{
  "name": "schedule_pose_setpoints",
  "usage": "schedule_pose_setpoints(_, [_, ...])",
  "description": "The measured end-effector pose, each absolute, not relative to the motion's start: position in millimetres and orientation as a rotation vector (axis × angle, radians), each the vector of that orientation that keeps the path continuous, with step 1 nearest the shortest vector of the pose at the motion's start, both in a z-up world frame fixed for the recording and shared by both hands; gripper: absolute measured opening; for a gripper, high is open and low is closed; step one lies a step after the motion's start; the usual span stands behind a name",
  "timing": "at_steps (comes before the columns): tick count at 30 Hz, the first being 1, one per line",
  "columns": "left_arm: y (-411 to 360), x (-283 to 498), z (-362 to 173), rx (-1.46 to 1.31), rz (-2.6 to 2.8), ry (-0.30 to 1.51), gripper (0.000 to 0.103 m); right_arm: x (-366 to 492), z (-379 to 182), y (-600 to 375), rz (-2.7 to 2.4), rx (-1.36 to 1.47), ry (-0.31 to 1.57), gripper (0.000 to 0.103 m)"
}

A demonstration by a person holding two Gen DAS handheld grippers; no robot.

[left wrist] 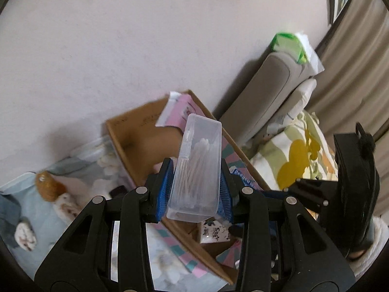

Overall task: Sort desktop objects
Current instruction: 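Carry the swab box with the left tool into the cardboard box while the right tool drops the wipe pack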

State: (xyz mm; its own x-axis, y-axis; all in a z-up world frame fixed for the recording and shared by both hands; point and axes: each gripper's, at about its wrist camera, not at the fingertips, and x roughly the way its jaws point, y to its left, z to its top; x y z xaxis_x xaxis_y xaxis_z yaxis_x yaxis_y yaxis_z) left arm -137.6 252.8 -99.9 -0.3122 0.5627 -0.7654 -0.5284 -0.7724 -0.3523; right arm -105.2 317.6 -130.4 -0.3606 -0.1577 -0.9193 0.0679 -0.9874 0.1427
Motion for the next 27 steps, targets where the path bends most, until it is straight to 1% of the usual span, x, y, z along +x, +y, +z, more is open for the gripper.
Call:
schedule_pose_setpoints(5, [272.9, -140.0, -119.1, -1.293, 2.101, 0.0, 0.033, -103.1, -138.9, 322.3, -2.462, 1.703, -0.173, 0.054])
schedule_pose_setpoints(13, [294.4, -149.1, -129.2, -1.315, 2.106, 0.04, 0.033, -109.0, -145.4, 319.2, -2.455, 1.697, -0.167, 0.054])
schedule_pose_setpoints(16, [298.8, -150.5, -128.5, -1.312, 2.104, 0.066, 0.033, -110.4, -144.7, 321.2, -2.449, 1.709, -0.146, 0.054])
schedule_pose_setpoints(19, [302.7, -154.5, -131.6, -1.354, 2.099, 0.074, 0.034, -111.5, -148.1, 317.3, -2.466, 1.736, -0.084, 0.056])
schedule_pose_setpoints(20, [303.2, -156.7, -134.2, -1.386, 2.105, 0.066, 0.037, -111.4, -149.6, 317.5, -2.47, 1.751, -0.081, 0.061])
schedule_pose_setpoints(21, [303.7, -158.1, -136.6, -1.411, 2.112, 0.066, 0.055, -111.1, -150.3, 318.1, -2.477, 1.753, -0.09, 0.066])
schedule_pose_setpoints(22, [303.6, -159.4, -138.5, -1.428, 2.121, 0.07, 0.075, -110.4, -149.7, 319.7, -2.488, 1.748, -0.108, 0.079])
schedule_pose_setpoints(23, [302.1, -159.5, -138.8, -1.418, 2.138, 0.063, 0.1, -109.3, -148.3, 322.1, -2.504, 1.738, -0.13, 0.082])
schedule_pose_setpoints(24, [299.4, -158.3, -138.3, -1.395, 2.155, 0.05, 0.103, -108.5, -146.9, 324.5, -2.516, 1.727, -0.148, 0.082])
schedule_pose_setpoints(27, [294.7, -158.2, -140.6, -1.398, 2.142, 0.029, 0.103, -105.9, -143.0, 328.7, -2.536, 1.722, -0.173, 0.082])
